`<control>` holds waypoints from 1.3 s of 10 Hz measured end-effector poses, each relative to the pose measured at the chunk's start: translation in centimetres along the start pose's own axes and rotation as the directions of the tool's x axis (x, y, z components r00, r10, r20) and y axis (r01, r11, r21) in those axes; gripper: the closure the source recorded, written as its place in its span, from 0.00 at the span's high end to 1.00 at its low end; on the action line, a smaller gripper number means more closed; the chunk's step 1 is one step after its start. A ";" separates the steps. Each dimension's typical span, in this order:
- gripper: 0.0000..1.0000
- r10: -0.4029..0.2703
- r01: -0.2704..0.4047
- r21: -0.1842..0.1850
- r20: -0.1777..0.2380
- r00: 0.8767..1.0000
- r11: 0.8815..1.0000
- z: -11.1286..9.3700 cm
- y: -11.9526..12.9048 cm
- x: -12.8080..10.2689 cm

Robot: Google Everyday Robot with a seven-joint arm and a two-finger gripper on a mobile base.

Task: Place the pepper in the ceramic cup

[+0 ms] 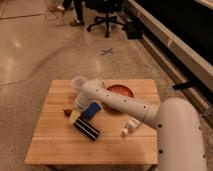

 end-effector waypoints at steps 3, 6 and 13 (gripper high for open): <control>0.80 0.028 -0.028 -0.028 0.009 1.000 0.999 0.2 2.0 -0.4; 0.80 0.031 -0.029 -0.063 0.038 0.999 0.998 0.7 3.1 -1.6; 0.29 0.003 0.005 -0.094 0.077 0.997 0.996 1.1 2.3 -2.3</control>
